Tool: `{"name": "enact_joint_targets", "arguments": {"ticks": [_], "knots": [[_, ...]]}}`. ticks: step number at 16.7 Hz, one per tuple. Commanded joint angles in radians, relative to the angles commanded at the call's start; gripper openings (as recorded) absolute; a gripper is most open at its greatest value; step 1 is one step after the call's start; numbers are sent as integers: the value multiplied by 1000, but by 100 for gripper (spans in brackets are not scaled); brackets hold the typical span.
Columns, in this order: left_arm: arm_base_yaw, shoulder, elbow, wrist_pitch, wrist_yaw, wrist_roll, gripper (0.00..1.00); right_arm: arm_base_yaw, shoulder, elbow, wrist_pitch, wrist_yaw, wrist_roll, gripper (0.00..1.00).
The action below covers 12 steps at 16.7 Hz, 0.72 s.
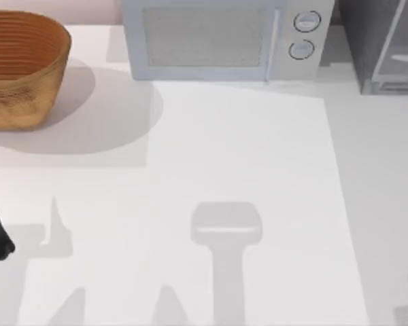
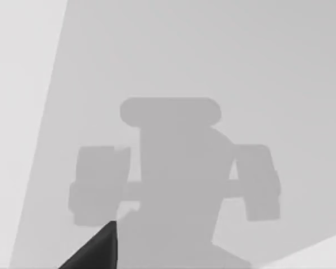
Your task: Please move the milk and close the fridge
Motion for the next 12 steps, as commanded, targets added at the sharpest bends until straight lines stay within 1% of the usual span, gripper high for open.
{"name": "enact_joint_targets", "arguments": {"ticks": [3,9,12], "knots": [[0,0,0,0,0,0,100,-278,303,117,-17,-148,-308,100],[0,0,0,0,0,0,100,-869,1012,312,-16,-452,-993,100],[0,0,0,0,0,0,100,-1124,1311,378,6,-577,-1277,100]]}}
